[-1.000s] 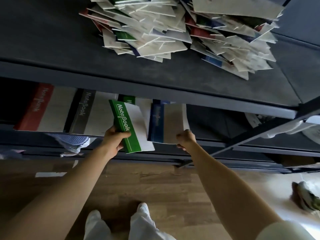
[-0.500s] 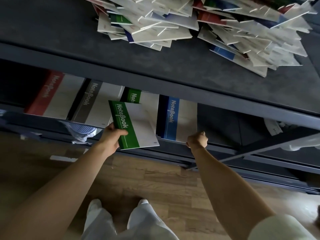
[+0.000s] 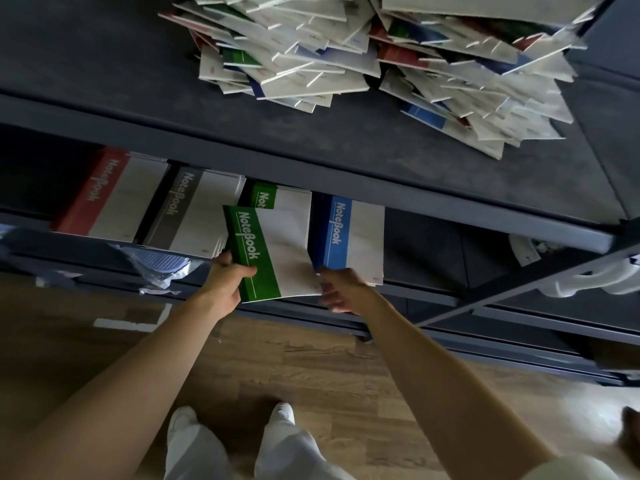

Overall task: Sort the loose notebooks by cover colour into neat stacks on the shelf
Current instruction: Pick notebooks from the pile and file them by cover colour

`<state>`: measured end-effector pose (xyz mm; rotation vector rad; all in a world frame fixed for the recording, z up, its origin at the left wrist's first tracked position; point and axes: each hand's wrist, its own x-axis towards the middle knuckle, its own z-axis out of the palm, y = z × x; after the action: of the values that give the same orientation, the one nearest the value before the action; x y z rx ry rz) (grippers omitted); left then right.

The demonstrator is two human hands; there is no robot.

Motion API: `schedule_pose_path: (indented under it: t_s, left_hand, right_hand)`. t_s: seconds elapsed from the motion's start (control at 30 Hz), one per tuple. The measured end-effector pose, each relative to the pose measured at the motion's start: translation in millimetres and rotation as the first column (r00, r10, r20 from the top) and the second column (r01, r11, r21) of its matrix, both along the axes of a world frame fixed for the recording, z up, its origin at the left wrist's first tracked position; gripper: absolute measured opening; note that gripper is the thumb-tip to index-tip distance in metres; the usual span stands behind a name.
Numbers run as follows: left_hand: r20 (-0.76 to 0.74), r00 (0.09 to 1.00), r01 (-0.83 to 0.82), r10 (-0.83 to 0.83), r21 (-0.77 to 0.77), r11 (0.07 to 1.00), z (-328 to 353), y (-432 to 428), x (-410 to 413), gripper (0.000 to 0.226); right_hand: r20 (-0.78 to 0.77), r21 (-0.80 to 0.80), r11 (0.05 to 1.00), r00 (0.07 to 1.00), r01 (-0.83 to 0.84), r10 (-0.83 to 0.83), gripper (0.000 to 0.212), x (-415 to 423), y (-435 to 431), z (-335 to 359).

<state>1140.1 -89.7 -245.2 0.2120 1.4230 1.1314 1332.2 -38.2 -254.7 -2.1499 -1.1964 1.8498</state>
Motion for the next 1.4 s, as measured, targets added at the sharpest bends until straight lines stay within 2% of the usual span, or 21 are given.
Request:
schedule_pose_path:
  t_s: [0.03,0.1,0.2,0.43,0.53,0.6,0.7,0.8,0.9,0.97,1.07,1.13,1.4]
  left_hand:
    - [-0.005,1.0,0.0,0.0,0.007,1.0,1,1,2,0.049]
    - [-0.034,0.999,-0.003,0.003,0.012,1.0,4,2,2,0.05]
    - [-0.047,0.999,0.016,-0.016,0.009,1.0,4,2,-6,0.048]
    - [-0.109,0.984,0.139,-0.141,-0.031,0.99,5,-3,-36,0.044]
    - [-0.242,0.937,0.243,-0.253,-0.072,0.967,0,-10,-52,0.039]
    - [-0.446,0.819,0.334,-0.36,-0.14,0.932,-5,-12,-65,0.041]
    - [-0.716,0.484,0.445,-0.504,-0.295,0.846,-9,-14,-84,0.049]
    - [-0.793,0.189,0.494,-0.58,-0.434,0.754,-5,-16,-97,0.063]
    - [-0.798,0.005,0.496,-0.602,-0.521,0.695,-1,-16,-107,0.069]
    - [-0.797,-0.098,0.487,-0.595,-0.56,0.67,0,-17,-113,0.071]
    - [-0.794,-0.212,0.488,-0.57,-0.591,0.642,4,-21,-123,0.071]
    - [-0.796,-0.244,0.499,-0.554,-0.593,0.632,6,-25,-129,0.07]
    - [-0.786,-0.325,0.54,-0.526,-0.611,0.579,4,-45,-155,0.068]
  right_hand:
    - [-0.112,-0.085,0.996,0.994,-0.019,0.009,0.019,-10,-4,6]
    - [-0.183,-0.091,0.996,0.983,-0.007,-0.01,0.018,-24,-7,9]
    - [-0.179,0.009,0.993,0.977,0.122,-0.118,0.028,-37,-8,7]
    - [-0.124,0.099,0.937,0.939,0.335,-0.322,0.031,-61,11,-13]
    - [-0.114,0.128,0.924,0.931,0.359,-0.346,0.031,-72,17,-21]
    - [-0.081,0.167,0.918,0.933,0.36,-0.352,0.031,-78,18,-25]
    - [0.015,0.228,0.922,0.946,0.312,-0.324,0.029,-88,16,-30]
    - [0.134,0.266,0.945,0.964,0.19,-0.232,0.044,-97,9,-28]
    - [0.225,0.298,0.954,0.968,0.042,-0.114,0.047,-100,0,-15]
    - [0.34,0.304,0.949,0.94,-0.085,-0.025,0.048,-100,-7,-8]
    - [0.529,0.25,0.912,0.835,-0.325,0.152,0.055,-106,-22,1]
    - [0.606,0.222,0.873,0.763,-0.434,0.225,0.056,-113,-32,8]
    - [0.703,0.203,0.829,0.667,-0.52,0.246,0.063,-151,-87,22]
